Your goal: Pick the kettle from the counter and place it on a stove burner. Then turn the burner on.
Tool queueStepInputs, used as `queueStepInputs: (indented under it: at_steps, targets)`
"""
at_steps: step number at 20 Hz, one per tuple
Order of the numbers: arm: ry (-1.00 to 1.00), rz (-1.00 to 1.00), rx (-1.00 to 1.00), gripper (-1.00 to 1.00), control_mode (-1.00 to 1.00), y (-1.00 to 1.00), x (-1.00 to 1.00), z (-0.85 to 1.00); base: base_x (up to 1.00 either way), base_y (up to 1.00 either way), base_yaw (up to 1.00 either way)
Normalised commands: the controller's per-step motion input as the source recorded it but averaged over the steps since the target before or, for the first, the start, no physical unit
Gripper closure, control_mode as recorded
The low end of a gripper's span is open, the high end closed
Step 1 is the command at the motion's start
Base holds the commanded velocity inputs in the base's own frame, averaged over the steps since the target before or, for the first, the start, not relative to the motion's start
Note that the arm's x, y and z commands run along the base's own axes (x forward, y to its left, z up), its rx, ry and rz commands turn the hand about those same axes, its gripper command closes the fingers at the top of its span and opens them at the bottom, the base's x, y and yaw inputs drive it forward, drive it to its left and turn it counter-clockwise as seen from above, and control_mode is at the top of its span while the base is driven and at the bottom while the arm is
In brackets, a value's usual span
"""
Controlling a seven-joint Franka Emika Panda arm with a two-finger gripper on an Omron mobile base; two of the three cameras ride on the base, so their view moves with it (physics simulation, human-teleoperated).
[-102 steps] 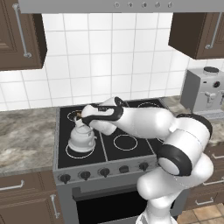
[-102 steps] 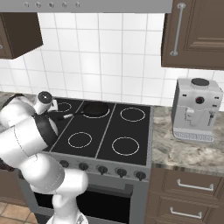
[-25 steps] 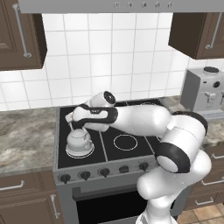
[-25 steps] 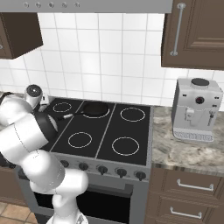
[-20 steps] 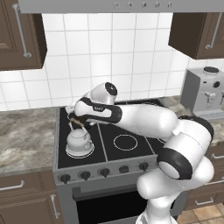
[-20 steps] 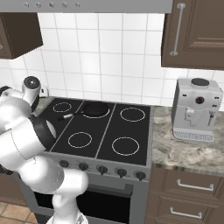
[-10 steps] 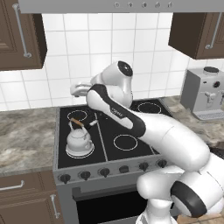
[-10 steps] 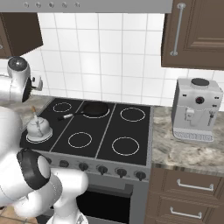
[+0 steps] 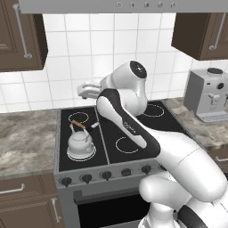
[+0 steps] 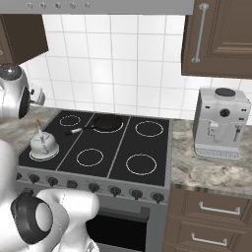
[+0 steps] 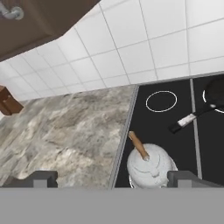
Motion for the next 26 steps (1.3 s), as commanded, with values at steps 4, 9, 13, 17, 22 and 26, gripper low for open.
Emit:
queueStepInputs:
  at_steps: [4,9,13,17,22,26]
  targets:
    - [0.01,0.00,-0.02,-1.00,-1.00,0.00,-0.66,-0.43,0.00,0.00,0.00]
    - [0.00,0.00,-0.02,-1.00,-1.00,0.00,-0.91,-0.46,0.00,0.00,0.00]
    - [-0.01,0.00,0.00,-1.00,-1.00,0.00,-0.92,-0.36,0.00,0.00,0.00]
    - [-0.06,0.00,0.00,-1.00,-1.00,0.00,-0.89,-0.38,0.00,0.00,0.00]
    - [-0.05,0.00,-0.03,-1.00,-1.00,0.00,-0.77,-0.42,0.00,0.00,0.00]
    - [-0.17,0.00,-0.02,-1.00,-1.00,0.00,-0.84,-0.39,0.00,0.00,0.00]
